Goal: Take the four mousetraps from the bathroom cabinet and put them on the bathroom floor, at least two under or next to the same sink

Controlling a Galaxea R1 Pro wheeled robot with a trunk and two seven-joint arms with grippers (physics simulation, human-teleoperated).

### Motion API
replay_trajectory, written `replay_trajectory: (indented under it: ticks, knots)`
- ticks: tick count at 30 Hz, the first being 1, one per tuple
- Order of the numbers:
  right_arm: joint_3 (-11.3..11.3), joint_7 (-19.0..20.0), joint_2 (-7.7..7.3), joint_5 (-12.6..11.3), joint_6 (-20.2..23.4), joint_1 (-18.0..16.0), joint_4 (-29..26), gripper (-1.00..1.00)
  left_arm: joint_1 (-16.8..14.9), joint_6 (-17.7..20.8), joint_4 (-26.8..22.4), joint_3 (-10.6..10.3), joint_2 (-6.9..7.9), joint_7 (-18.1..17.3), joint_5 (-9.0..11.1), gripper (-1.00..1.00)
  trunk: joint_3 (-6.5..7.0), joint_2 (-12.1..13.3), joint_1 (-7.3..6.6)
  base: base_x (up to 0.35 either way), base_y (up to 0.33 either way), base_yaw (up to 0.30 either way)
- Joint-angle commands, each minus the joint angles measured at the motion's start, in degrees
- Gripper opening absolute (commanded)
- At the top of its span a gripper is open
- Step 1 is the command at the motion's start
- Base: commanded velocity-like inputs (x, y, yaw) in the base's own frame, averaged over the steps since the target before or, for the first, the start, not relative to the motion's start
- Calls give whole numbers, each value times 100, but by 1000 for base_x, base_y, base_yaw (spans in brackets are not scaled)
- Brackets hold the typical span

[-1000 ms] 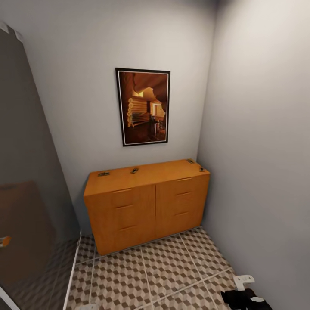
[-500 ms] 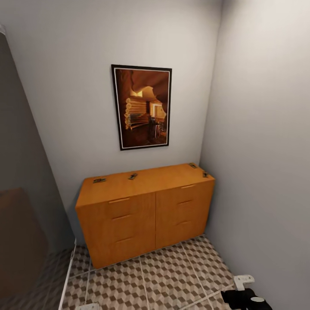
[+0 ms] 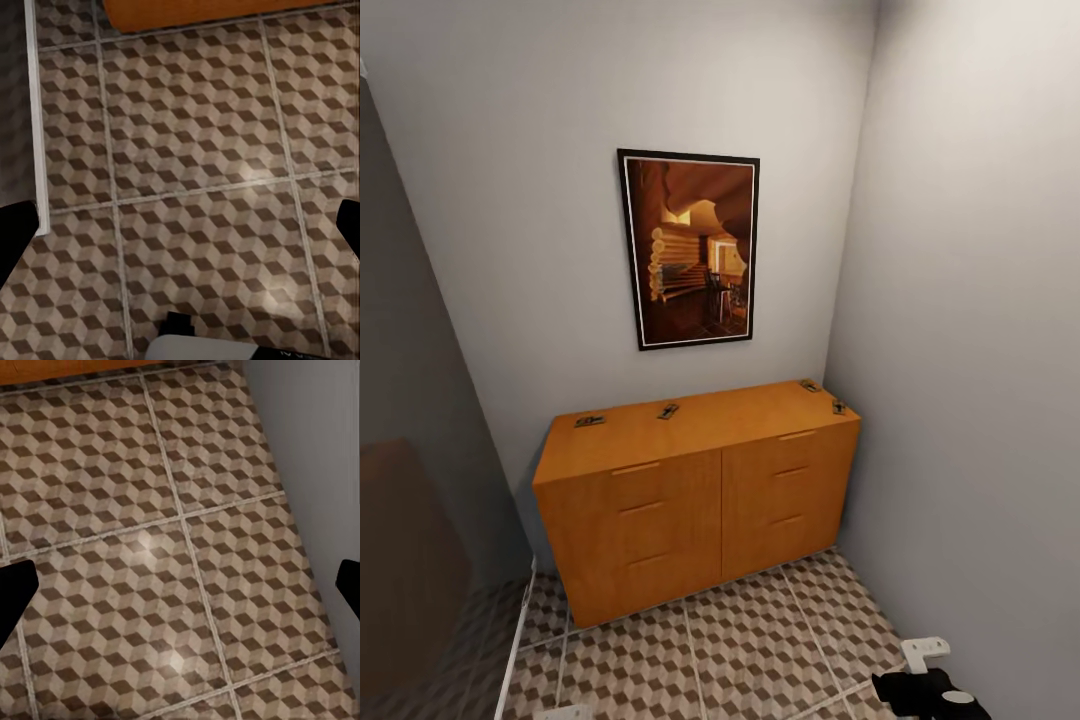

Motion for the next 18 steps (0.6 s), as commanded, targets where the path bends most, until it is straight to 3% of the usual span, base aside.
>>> replay_trajectory:
  ticks: [1, 11, 18]
  knots:
    - [9, 15, -2, 13, 12, 1, 6, 100, 0, 33, -10, 15, -15, -1, -9, 100, -3, -4, 2, 0, 0, 0]
    - [13, 15, 3, 16, -95, 1, 113, 100, 0, 29, -6, -4, -107, -7, -10, 100, -3, -4, 2, 9, 0, 0]
    - [13, 15, 21, 20, -105, 1, 120, 100, 0, -56, 285, -37, -105, -13, -11, 100, -3, -4, 2, 181, 0, 0]
